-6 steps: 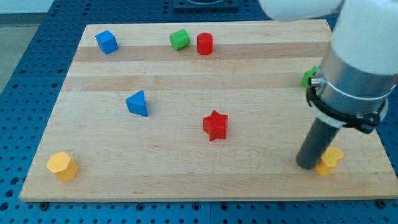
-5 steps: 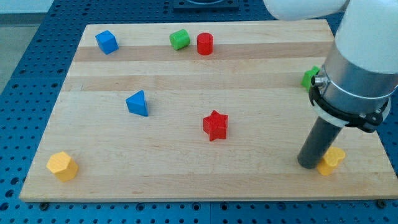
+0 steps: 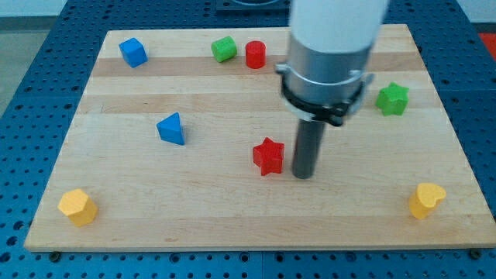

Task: Move the red star closer to the blue triangle

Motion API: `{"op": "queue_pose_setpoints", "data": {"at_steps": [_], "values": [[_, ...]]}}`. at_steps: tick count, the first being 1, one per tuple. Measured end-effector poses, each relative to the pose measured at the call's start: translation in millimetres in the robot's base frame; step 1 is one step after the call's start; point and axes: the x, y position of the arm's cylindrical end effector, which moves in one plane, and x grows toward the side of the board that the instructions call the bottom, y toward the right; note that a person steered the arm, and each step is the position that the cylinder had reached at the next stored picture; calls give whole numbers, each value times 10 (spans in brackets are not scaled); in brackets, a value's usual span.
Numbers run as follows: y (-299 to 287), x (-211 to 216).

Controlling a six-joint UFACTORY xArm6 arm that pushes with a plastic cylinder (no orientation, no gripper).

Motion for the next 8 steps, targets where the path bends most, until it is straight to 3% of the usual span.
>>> {"op": "queue_pose_setpoints", "data": {"at_steps": [3,8], "values": [[-835,-64],[-458,-56]]}}
